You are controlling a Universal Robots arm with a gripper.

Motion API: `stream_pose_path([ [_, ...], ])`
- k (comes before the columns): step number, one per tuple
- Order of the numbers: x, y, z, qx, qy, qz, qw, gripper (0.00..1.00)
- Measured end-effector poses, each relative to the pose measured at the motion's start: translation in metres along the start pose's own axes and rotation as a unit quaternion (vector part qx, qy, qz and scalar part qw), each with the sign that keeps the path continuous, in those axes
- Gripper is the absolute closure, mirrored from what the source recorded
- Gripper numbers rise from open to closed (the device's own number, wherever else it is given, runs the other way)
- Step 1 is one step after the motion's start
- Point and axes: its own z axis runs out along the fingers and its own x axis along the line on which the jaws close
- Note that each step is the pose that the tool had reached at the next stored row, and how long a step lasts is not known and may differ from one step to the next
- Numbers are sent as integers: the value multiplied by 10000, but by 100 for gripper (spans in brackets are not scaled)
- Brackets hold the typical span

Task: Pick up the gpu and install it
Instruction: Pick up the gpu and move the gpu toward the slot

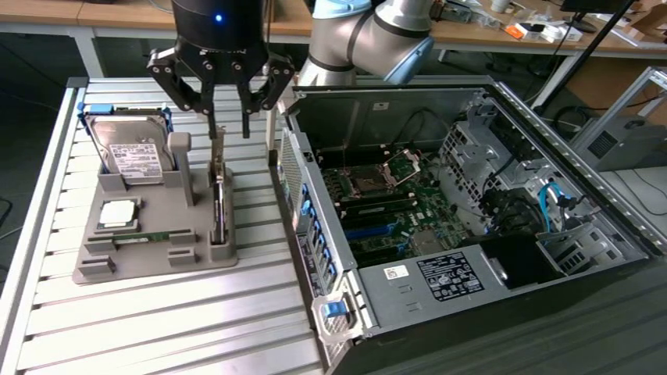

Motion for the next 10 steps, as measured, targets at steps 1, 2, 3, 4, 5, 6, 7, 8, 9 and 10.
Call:
stream_pose_path([
  [1, 8, -1, 5, 0, 0, -1, 10000, 58],
  [2, 19, -2, 13, 0, 0, -1, 10000, 58],
  [3, 23, -4, 27, 0, 1, -1, 10000, 58],
  [4, 28, -5, 46, 1, 1, -1, 10000, 58],
  [5, 31, -6, 57, 0, 1, -1, 10000, 58],
  [6, 34, -7, 70, 1, 1, -1, 10000, 58],
  [7, 37, -7, 83, 0, 1, -1, 10000, 58],
  [8, 40, -8, 93, 0, 0, -1, 10000, 58],
  [9, 43, -9, 102, 0, 1, -1, 10000, 58],
  [10, 45, -9, 110, 0, 1, -1, 10000, 58],
])
